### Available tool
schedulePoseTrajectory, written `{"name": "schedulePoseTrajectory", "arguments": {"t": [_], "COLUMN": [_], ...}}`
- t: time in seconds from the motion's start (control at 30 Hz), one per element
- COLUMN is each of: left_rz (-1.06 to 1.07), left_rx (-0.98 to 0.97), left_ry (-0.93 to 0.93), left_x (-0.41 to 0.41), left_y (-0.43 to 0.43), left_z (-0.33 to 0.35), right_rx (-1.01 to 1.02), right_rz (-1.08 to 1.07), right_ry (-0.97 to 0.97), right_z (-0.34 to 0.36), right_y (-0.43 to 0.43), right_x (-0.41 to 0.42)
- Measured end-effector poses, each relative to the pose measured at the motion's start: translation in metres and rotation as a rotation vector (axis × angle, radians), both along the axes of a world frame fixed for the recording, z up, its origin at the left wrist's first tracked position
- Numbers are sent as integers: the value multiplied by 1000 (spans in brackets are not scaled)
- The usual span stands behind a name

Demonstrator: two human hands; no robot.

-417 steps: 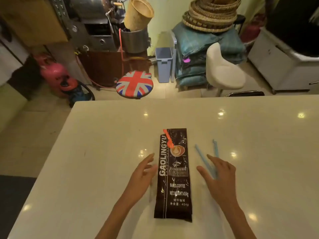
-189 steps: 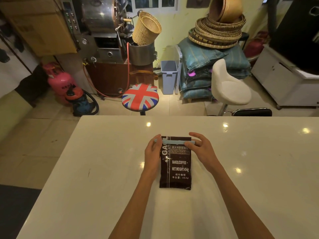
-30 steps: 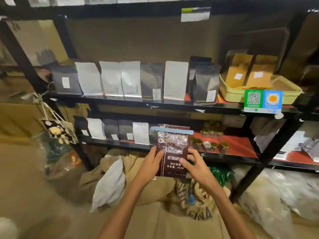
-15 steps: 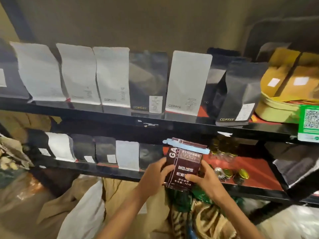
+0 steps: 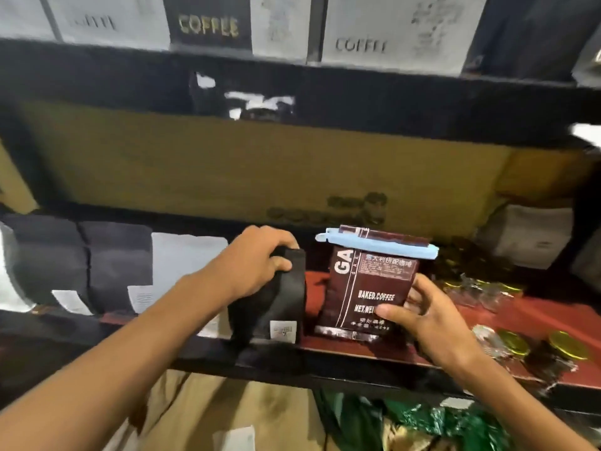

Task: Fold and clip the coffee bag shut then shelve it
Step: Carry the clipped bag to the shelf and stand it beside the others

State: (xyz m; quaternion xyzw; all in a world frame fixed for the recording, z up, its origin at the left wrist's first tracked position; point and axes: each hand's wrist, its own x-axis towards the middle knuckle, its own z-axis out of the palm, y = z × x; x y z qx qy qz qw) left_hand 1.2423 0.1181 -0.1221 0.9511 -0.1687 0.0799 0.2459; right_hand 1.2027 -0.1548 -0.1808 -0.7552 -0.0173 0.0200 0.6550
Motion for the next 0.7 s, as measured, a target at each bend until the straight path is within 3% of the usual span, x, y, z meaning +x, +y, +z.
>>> {"name": "schedulePoseTrajectory", "arguments": {"t": [0.17,0.7], "left_rz": [-43,-63], "left_rx": [-65,-66], "left_ry": [-122,-51], "left_x": [4,3], "left_y": [3,4], "left_z": [-15,-8], "right_rx": [-23,-80], "right_rz": [12,3], "right_ry": [-27,-93], "right_z": [-33,-62], "right_y": [3,23], "right_x": [-3,4]}}
